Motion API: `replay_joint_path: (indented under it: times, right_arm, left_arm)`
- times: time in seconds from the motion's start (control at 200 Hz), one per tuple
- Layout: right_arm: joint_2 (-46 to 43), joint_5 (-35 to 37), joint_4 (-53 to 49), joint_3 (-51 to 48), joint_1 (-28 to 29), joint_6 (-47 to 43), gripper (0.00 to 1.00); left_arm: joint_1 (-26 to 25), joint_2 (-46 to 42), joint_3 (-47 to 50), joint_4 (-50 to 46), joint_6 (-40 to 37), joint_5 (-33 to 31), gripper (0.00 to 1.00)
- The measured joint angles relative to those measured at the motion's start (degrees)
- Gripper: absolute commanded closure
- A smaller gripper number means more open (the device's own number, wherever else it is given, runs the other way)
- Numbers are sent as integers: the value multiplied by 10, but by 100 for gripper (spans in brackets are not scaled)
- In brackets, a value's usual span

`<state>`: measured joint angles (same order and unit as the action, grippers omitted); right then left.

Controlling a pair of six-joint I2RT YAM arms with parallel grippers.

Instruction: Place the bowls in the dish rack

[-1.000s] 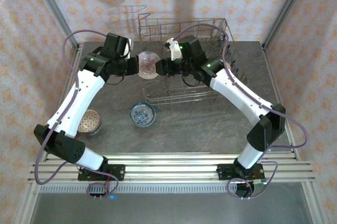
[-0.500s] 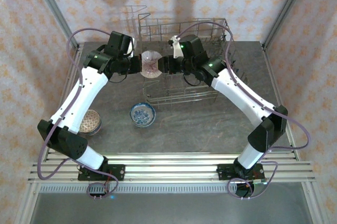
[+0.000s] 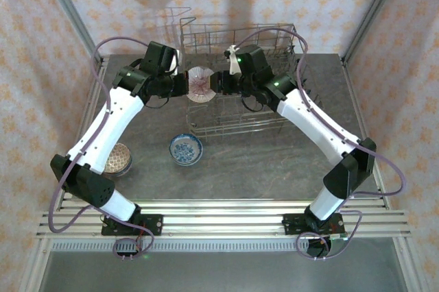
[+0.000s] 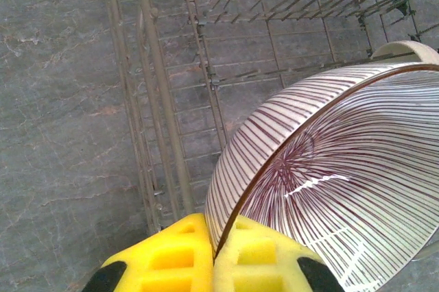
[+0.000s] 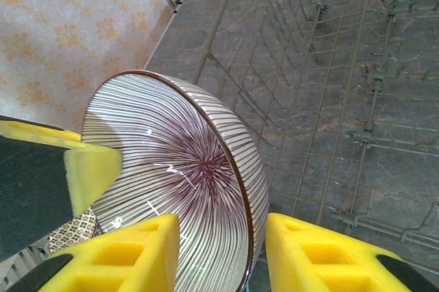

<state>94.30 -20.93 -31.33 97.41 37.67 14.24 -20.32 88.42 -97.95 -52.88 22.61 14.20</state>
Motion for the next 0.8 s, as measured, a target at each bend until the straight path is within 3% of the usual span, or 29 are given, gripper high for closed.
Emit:
replay_joint_path:
  times: [0.17, 0.535, 0.706, 0.801]
  right_arm:
    - [15, 2, -1, 0, 0, 9, 71]
    - [30, 43, -19, 0, 0, 27, 95]
    - [30, 78, -35, 0, 0, 29, 100]
    - [30, 101, -52, 0, 0, 29, 100]
  left_arm:
    - [-1, 0, 0, 1, 1, 0, 100]
    - [-13, 6, -3, 8, 10, 0, 100]
    - [-22, 13, -3, 12, 23, 0, 67]
    - [-26, 13, -3, 15, 34, -2, 53]
